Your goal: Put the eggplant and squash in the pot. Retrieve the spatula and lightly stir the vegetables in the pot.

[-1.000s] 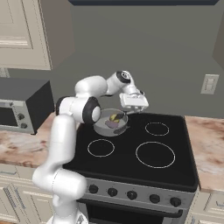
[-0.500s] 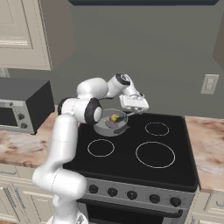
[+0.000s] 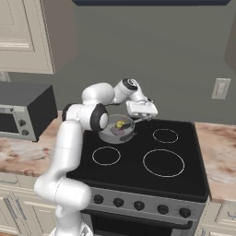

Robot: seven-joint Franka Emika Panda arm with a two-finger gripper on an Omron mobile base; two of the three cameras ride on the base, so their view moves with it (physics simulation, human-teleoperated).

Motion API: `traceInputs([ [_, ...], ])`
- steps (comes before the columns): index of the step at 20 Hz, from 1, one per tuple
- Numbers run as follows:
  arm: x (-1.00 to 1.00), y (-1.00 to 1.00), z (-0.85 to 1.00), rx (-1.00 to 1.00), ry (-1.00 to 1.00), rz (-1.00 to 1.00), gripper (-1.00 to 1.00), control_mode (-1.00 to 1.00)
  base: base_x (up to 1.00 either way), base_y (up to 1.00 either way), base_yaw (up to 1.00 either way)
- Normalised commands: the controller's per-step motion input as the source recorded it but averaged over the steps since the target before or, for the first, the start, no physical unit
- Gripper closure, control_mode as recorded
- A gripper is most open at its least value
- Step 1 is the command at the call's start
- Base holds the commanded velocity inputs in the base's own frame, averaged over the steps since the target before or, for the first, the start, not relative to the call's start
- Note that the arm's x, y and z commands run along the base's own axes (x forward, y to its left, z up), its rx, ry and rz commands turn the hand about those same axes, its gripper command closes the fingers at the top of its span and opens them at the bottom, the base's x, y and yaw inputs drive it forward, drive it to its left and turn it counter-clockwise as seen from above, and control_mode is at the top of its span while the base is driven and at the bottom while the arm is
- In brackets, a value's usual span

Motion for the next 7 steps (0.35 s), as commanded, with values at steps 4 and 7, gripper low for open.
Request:
traceInputs([
  [4,0.11,0.02,-0.01,-0.04,0.00,-0.01,1.00,-1.00,0.00,0.00,0.00],
  [7,0.28,0.00,-0.04,-0.01,-0.07,0.00,1.00,-1.00,0.00,0.00,0.00],
])
